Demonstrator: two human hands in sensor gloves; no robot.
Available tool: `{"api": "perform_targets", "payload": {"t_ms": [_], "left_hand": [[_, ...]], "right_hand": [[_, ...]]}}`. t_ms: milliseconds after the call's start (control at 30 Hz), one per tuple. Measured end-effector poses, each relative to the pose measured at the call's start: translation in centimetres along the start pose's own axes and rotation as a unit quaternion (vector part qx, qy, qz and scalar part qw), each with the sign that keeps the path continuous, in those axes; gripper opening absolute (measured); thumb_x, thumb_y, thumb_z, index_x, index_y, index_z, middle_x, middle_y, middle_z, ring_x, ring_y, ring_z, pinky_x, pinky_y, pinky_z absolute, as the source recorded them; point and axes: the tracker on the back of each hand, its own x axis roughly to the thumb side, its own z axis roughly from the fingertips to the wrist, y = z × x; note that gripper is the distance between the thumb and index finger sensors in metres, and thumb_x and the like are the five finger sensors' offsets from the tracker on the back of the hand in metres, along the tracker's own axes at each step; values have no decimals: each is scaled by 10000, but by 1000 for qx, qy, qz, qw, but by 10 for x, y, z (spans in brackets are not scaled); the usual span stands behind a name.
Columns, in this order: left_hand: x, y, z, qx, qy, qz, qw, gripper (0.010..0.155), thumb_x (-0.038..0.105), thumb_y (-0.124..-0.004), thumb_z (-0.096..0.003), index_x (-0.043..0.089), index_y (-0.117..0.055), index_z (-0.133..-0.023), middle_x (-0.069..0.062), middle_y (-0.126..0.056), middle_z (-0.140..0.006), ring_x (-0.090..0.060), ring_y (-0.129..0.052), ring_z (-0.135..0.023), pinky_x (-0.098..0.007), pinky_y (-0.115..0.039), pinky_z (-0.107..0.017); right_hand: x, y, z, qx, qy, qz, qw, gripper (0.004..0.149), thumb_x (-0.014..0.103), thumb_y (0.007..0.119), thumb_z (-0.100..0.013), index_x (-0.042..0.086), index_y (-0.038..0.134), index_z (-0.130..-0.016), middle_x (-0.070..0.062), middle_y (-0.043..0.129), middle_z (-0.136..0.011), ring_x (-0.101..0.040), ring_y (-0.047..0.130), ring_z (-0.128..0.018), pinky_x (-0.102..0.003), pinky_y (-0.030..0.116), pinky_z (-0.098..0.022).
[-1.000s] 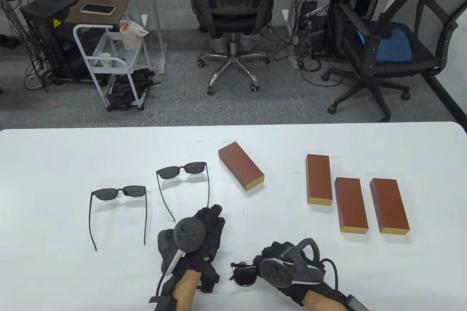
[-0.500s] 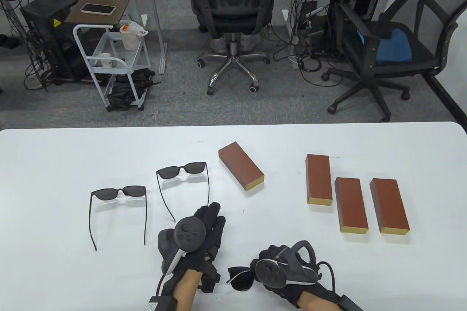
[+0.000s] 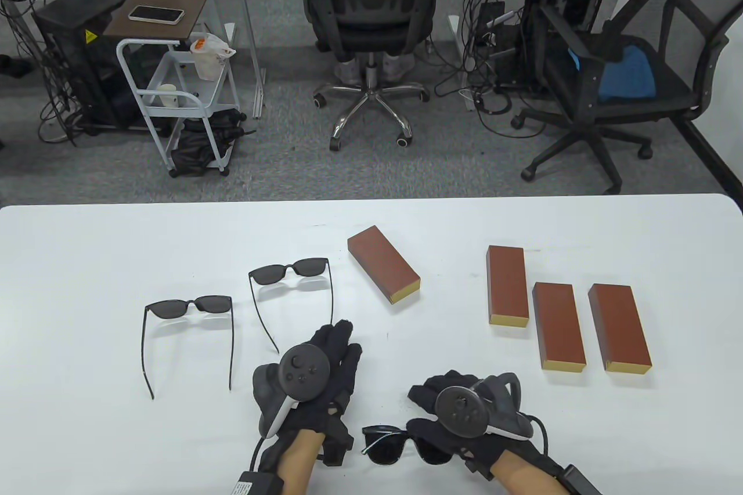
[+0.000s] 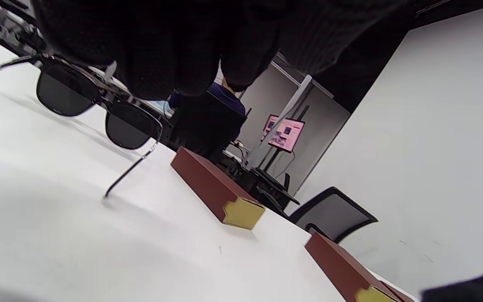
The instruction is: Slide to open storage boxes and store sunglasses
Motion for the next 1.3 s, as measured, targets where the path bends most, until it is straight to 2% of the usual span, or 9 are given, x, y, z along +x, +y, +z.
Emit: {"api": "perform_targets", "payload": {"t_ms": [167, 267, 467, 700, 800, 933, 1133, 1300], "left_hand": [[1, 1, 2, 17, 15, -24, 999, 562, 488, -731, -545, 231, -753, -1044, -127, -776, -1071, -390, -843, -906, -624, -698, -624], [1, 1, 3, 15, 21, -19, 999, 563, 490, -729, -546, 226, -754, -1043, -129, -778, -1067, -393, -844, -901, -616, -704, -618], [3, 2, 4, 18, 20, -27, 999, 566, 491, -731, -546, 225, -750, -1045, -129, -776, -1069, -393, -843, -899, -605, -710, -616], [-3, 0, 3, 5, 22, -22, 1000, 561, 487, -733, -544, 229, -754, -1043, -132, -784, -1060, -383, -866, -872, -598, -721, -603], [-4, 1, 2, 6, 23, -24, 999, 562, 488, -732, -543, 231, -755, -1042, -131, -788, -1058, -382, -869, -870, -597, -722, -602], [-5, 1, 3, 4, 25, -19, 999, 559, 488, -731, -544, 230, -757, -1040, -131, -790, -1056, -383, -869, -868, -596, -723, -600], [-5, 1, 3, 3, 28, -21, 999, 558, 489, -730, -545, 230, -760, -1039, -132, -794, -1053, -383, -872, -865, -594, -724, -600], [-6, 3, 3, 6, 34, -26, 999, 557, 488, -730, -544, 228, -765, -1035, -134, -800, -1049, -386, -874, -861, -596, -723, -599]], "right_hand": [[-24, -15, -14, -40, 58, 66, 995, 644, 646, 839, -289, 218, 861, -769, -118, 913, -775, -365, 905, -675, -515, 781, -523], [-40, -29, -33, -50, 111, 116, 986, 677, 670, 828, -285, 213, 846, -785, -123, 901, -793, -369, 896, -690, -516, 776, -531], [-77, -37, -68, -28, 259, 134, 956, 776, 702, 808, -287, 185, 761, -864, -159, 799, -896, -417, 800, -780, -544, 711, -590], [-121, -27, -100, 23, 371, 180, 911, 873, 727, 793, -282, 178, 623, -940, -172, 654, -999, -444, 662, -883, -563, 609, -661], [-133, -19, -108, 58, 394, 217, 891, 908, 729, 790, -280, 167, 567, -957, -173, 587, -1034, -445, 574, -935, -569, 532, -700], [-145, -12, -116, 81, 403, 224, 884, 928, 739, 782, -275, 202, 504, -979, -155, 539, -1062, -432, 509, -969, -567, 474, -721], [-162, -5, -122, 124, 437, 171, 874, 924, 758, 766, -276, 294, 433, -1003, -142, 466, -1095, -427, 391, -1007, -574, 386, -740], [-170, 4, -124, 145, 448, 151, 869, 905, 752, 767, -283, 314, 439, -1004, -150, 490, -1088, -429, 400, -1003, -578, 383, -738]]}}
